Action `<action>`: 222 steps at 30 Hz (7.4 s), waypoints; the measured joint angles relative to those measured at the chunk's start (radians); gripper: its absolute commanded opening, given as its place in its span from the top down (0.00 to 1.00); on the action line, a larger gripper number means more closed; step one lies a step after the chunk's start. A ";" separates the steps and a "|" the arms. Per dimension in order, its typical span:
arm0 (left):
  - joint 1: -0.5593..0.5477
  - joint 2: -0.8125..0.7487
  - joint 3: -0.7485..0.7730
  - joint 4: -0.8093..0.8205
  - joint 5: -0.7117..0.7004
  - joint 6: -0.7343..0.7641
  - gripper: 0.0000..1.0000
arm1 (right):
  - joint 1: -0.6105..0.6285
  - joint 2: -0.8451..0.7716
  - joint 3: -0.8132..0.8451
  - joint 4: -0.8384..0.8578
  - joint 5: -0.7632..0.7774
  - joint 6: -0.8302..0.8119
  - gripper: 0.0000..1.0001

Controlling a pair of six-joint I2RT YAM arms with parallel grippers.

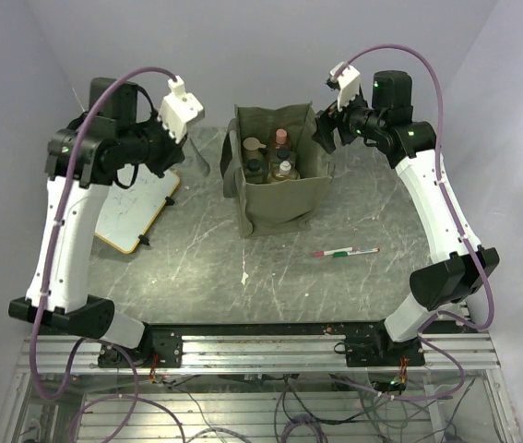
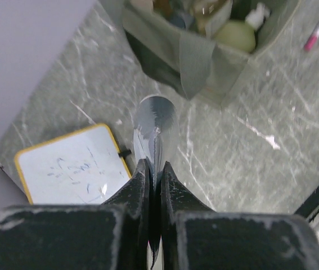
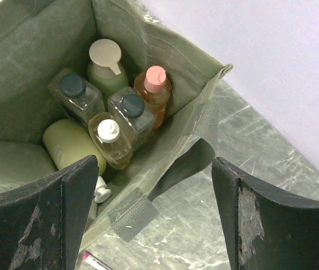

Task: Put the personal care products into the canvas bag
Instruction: Pick up the care product from the center of the board, then place the care product in the canvas bag, then reset both arms

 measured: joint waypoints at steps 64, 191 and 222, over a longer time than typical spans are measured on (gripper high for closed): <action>-0.395 0.583 0.302 0.106 0.141 -0.183 0.93 | -0.156 -0.134 -0.138 -0.157 -0.268 -0.116 0.18; -0.013 0.127 -0.024 0.394 -0.215 -0.282 0.22 | -0.142 -0.386 -0.471 0.281 0.300 0.231 0.39; 0.132 -0.513 -0.756 0.800 -0.413 -0.398 0.01 | -0.170 -0.630 -0.684 0.403 0.385 0.240 0.00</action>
